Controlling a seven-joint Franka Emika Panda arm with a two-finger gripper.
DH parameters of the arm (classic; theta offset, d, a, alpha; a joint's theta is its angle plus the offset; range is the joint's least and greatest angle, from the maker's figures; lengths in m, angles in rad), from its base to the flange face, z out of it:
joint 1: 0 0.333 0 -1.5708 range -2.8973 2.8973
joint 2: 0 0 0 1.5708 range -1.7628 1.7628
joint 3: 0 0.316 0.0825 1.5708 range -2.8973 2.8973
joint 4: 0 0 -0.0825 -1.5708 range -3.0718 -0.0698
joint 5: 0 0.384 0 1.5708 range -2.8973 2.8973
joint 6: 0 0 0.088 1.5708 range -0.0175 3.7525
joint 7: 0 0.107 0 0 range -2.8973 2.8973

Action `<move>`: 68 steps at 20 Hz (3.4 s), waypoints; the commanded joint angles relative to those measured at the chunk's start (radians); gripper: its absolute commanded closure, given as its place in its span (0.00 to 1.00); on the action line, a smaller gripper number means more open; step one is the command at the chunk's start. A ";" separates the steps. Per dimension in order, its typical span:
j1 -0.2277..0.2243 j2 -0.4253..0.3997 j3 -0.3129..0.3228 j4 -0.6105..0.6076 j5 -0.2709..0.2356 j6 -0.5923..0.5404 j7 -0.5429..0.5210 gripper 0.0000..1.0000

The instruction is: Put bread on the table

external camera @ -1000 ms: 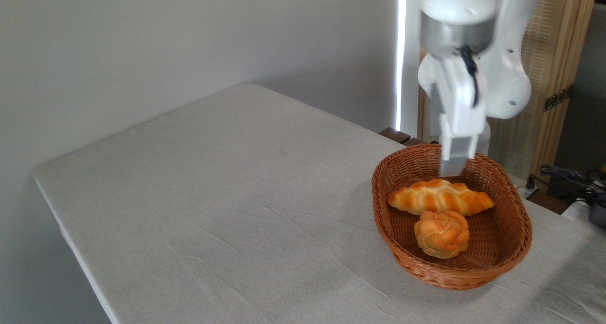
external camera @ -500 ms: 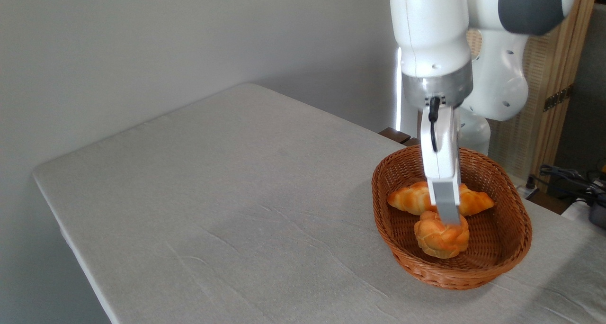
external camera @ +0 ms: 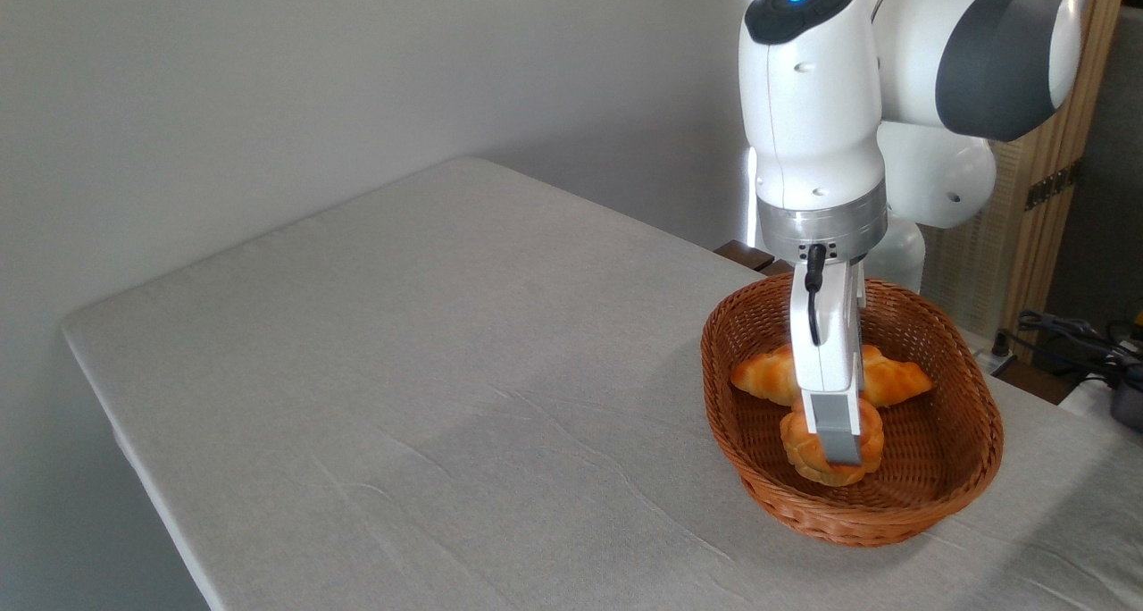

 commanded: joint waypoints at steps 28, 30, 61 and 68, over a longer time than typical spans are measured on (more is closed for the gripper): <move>-0.082 0.184 -0.142 0.391 -0.184 -0.280 -0.069 0.98; -0.080 0.267 -0.195 0.489 -0.256 -0.279 -0.199 0.98; 0.033 0.553 -0.455 0.750 -0.559 -0.031 -1.231 0.00; 0.142 0.548 -0.544 0.848 -0.493 -0.183 -1.228 0.00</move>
